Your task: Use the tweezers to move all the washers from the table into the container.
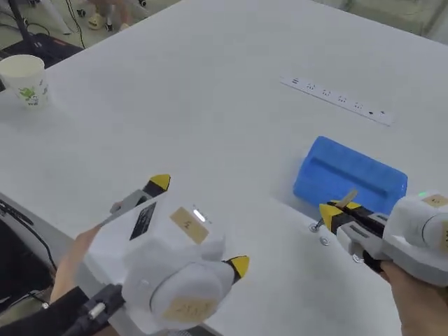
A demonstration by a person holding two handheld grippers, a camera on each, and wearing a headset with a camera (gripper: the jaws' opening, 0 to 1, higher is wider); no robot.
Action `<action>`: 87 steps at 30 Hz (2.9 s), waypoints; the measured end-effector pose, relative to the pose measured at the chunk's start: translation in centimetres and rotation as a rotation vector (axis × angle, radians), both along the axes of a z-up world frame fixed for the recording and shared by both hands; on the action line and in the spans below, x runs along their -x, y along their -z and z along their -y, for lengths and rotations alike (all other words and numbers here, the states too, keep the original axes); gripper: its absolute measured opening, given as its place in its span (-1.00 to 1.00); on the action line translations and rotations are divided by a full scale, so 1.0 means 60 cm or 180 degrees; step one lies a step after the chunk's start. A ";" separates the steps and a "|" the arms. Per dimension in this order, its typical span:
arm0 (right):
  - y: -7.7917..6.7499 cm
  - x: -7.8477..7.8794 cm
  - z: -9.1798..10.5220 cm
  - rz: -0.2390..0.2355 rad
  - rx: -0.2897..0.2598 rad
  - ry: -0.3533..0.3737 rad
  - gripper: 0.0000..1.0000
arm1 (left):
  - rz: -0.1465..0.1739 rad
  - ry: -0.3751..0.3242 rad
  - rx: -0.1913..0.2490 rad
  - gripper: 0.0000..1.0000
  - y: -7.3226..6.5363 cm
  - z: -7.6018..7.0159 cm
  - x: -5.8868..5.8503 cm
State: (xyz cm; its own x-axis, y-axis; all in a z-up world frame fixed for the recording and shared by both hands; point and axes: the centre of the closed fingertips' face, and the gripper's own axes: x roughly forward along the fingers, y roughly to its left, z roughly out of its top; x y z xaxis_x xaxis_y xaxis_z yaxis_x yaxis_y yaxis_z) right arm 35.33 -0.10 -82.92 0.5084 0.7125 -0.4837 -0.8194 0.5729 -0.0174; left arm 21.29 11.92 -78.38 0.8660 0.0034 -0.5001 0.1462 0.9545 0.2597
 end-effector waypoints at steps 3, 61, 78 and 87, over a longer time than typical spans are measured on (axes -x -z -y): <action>-0.001 0.001 -0.002 0.0033 0.0018 0.0010 -0.94 | 0.0014 -0.0012 0.0002 0.67 -0.001 -0.002 0.000; -0.117 -0.058 -0.009 0.0195 -0.0388 0.0124 -0.97 | -0.0447 0.0085 -0.0138 0.62 0.042 0.005 0.011; -0.069 -0.103 -0.013 0.0038 -0.0468 0.0358 -0.96 | -0.0413 0.0019 -0.0120 0.59 0.039 -0.001 0.009; -0.041 -0.120 -0.001 0.0095 -0.0356 0.0511 -0.96 | -0.0445 0.0053 -0.0148 0.56 0.042 0.001 0.011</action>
State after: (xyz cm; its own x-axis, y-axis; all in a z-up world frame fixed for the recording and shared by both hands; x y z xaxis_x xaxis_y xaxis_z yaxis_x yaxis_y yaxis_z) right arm 42.51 -0.03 -80.47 0.6329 0.6695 -0.3890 -0.7173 0.6960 0.0308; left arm 20.65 11.89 -80.87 0.7880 0.0158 -0.6154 0.1997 0.9391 0.2798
